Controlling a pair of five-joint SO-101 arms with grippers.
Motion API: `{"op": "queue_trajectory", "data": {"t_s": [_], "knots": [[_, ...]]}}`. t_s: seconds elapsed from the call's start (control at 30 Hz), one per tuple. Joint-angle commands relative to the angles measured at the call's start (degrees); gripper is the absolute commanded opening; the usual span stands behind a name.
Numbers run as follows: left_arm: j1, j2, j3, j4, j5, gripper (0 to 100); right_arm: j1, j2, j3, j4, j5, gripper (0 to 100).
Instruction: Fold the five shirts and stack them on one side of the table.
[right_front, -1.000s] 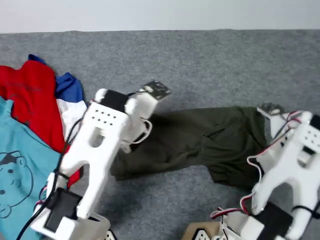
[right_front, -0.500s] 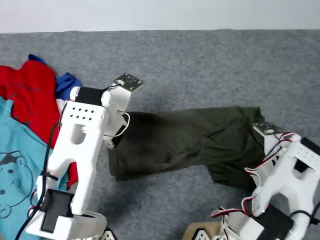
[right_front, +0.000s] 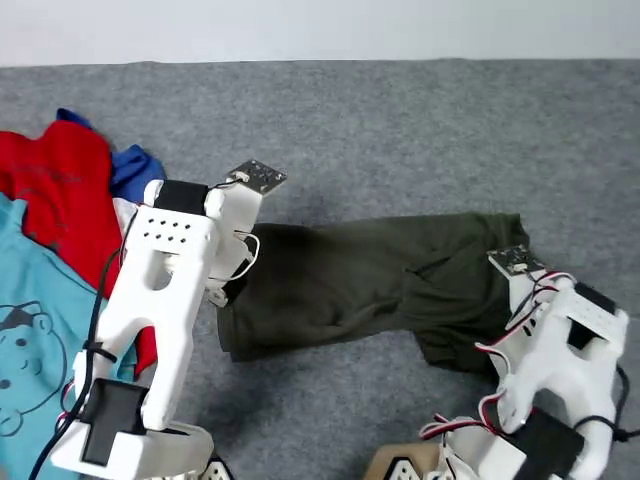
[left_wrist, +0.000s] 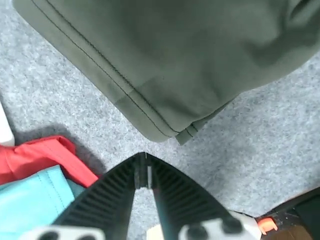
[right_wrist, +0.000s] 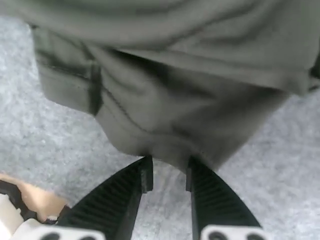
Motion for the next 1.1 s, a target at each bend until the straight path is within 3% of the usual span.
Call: {"op": "queue_trajectory", "data": {"t_s": [0.0,0.17,0.5,0.6,0.73,1.07], "knots": [[-0.3,-2.7,-0.2,1.6,1.8,0,-0.7,-2.2,-0.3,-1.5,0.5,10.8],[-0.3,-2.7,-0.2,1.6,1.9,0,-1.4,-2.0,-0.2,-3.6,0.6,3.9],[-0.3,-2.7,-0.2,1.6,1.9,0,-2.9,4.2,-0.5,-5.1,2.4,1.0],[-0.3,-2.7,-0.2,1.6,1.9,0,-2.9,4.2,-0.6,-2.5,2.7,4.0],[-0.3,-2.7,-0.2,1.6,1.9,0,-2.8,4.2,-0.6,0.5,2.7,15.4],[-0.3,-2.5,-0.2,1.6,1.9,0,-3.1,4.8,-0.4,-4.2,5.7,15.5]]}}
